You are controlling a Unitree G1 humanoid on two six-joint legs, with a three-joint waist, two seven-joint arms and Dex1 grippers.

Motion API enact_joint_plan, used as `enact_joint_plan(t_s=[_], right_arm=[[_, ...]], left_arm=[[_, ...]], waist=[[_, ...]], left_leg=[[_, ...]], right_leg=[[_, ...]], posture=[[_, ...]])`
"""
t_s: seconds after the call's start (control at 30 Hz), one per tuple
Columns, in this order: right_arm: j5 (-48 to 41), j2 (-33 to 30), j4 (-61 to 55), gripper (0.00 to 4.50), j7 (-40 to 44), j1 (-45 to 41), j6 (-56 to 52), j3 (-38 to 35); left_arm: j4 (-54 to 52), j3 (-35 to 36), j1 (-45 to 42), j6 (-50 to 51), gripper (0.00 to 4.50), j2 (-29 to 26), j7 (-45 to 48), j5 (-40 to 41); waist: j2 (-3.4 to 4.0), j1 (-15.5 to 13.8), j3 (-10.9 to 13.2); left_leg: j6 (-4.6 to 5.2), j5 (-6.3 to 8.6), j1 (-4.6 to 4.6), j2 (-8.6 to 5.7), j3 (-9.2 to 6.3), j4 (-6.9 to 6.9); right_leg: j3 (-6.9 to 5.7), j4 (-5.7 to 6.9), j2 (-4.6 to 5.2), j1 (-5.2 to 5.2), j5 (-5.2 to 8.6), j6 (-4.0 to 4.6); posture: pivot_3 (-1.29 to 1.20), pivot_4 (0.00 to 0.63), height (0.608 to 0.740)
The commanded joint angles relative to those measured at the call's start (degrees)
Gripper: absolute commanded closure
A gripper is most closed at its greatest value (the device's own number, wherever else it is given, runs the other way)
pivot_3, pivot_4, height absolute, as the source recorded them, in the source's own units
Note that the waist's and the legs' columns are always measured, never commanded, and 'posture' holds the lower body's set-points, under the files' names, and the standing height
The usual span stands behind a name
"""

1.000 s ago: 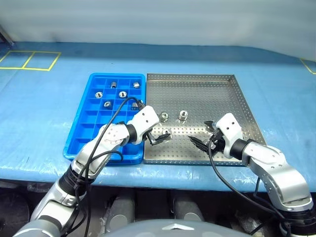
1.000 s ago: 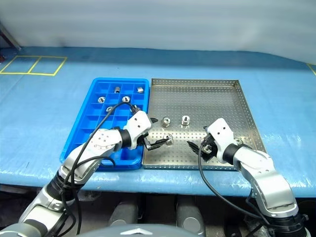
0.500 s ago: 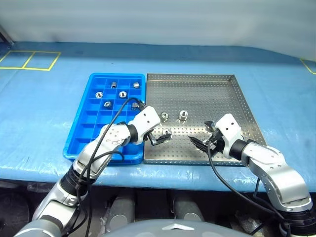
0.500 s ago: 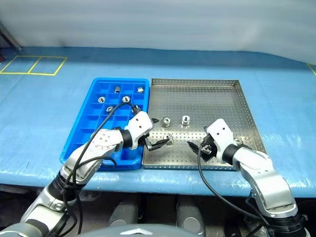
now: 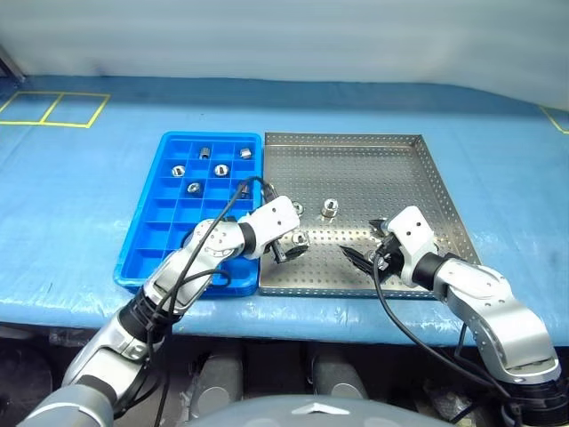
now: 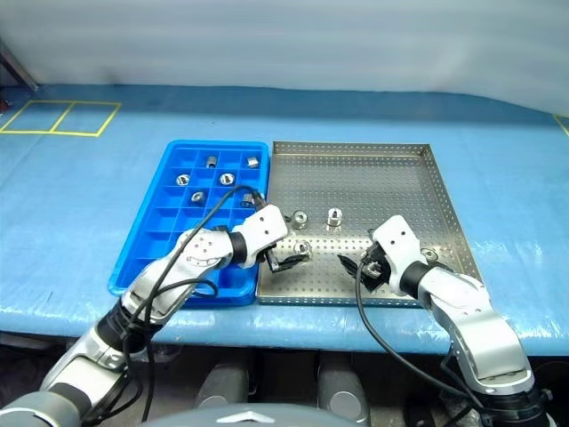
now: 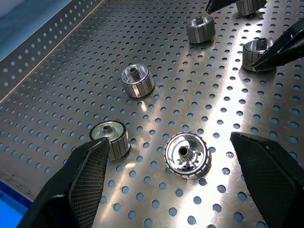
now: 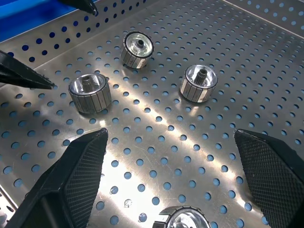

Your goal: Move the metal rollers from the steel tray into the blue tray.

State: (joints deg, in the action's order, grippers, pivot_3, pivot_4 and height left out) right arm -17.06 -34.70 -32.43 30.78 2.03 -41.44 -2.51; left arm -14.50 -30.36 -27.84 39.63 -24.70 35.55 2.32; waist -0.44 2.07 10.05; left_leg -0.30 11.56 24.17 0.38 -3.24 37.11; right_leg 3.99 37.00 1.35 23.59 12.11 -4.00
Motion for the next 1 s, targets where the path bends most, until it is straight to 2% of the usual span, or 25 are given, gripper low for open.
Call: enact_joint_plan(t_s=[0.03, 0.37, 0.47, 0.57, 0.63, 0.73, 0.8, 1.0], right_arm=[[0.21, 0.37, -2.19, 0.01, -0.52, 0.16, 1.42, 0.18], [0.52, 0.68, -3.10, 0.01, -1.32, 1.19, 1.68, 0.13], [0.80, 0.94, -3.12, 0.00, -1.71, 0.87, 1.70, 0.06], [1.02, 1.01, -3.16, 0.00, -1.81, 0.86, 1.74, -0.02], [1.15, 1.12, -3.16, 0.00, -1.92, 0.78, 1.75, -0.02], [1.25, 1.26, -3.15, 0.00, -2.23, 0.53, 1.74, 0.26], [1.27, 1.38, -3.09, 0.00, -2.29, 0.19, 1.71, 0.81], [1.23, 2.00, -2.35, 0.00, -2.01, -0.68, 1.83, 2.75]], left_arm=[[2.35, -2.12, -1.83, -0.47, 0.02, 1.04, 0.71, -2.54], [8.92, -5.13, -2.29, -0.53, 0.02, 2.73, 1.51, -7.24], [9.70, -5.25, -2.00, -0.62, 0.63, 3.01, 1.76, -8.27], [9.60, -5.22, -1.74, -0.19, 1.54, 3.08, 2.10, -8.68], [9.50, -5.07, -1.56, -0.05, 1.54, 3.16, 2.33, -8.93], [9.57, -4.70, -1.32, -0.03, 2.09, 3.48, 2.50, -9.11], [9.76, -4.52, -1.18, -0.09, 2.71, 3.71, 2.64, -9.14], [9.70, -3.88, -0.73, -0.42, 2.80, 4.44, 2.83, -8.82]], waist=[[0.00, 0.06, 0.00], [0.02, 0.32, -0.02], [0.04, 0.75, -0.03], [0.05, 1.24, -0.04], [0.06, 1.44, -0.04], [0.08, 1.48, -0.06], [0.09, 1.44, -0.07], [0.09, 1.41, -0.08]], left_leg=[[0.00, 0.00, 0.00, 0.00, 0.00, 0.00], [0.00, 0.00, -0.22, 0.02, 0.03, -0.03], [0.00, 0.00, -0.27, 0.04, 0.06, -0.04], [0.00, 0.00, -0.30, 0.06, 0.07, -0.05], [0.00, 0.00, -0.31, 0.06, 0.07, -0.05], [0.00, 0.00, -0.33, 0.06, 0.09, -0.05], [0.00, 0.00, -0.34, 0.06, 0.10, -0.05], [0.00, 0.00, -0.34, 0.05, 0.12, -0.04]], right_leg=[[0.00, 0.00, 0.00, 0.00, 0.00, 0.00], [0.02, 0.03, 0.00, -0.16, 0.00, 0.00], [0.04, 0.04, -0.01, -0.18, 0.00, 0.00], [0.04, 0.06, -0.01, -0.19, 0.00, 0.00], [0.05, 0.08, -0.02, -0.19, 0.00, 0.01], [0.07, 0.09, -0.02, -0.20, 0.00, 0.01], [0.08, 0.09, -0.02, -0.21, 0.00, 0.01], [0.09, 0.09, -0.01, -0.22, 0.00, 0.01]], posture=[[-0.03, 0.150, 0.740], [-0.04, 0.150, 0.740], [-0.04, 0.150, 0.740], [-0.04, 0.150, 0.740], [-0.04, 0.150, 0.740], [-0.04, 0.150, 0.740], [-0.04, 0.150, 0.740], [-0.03, 0.150, 0.740]])
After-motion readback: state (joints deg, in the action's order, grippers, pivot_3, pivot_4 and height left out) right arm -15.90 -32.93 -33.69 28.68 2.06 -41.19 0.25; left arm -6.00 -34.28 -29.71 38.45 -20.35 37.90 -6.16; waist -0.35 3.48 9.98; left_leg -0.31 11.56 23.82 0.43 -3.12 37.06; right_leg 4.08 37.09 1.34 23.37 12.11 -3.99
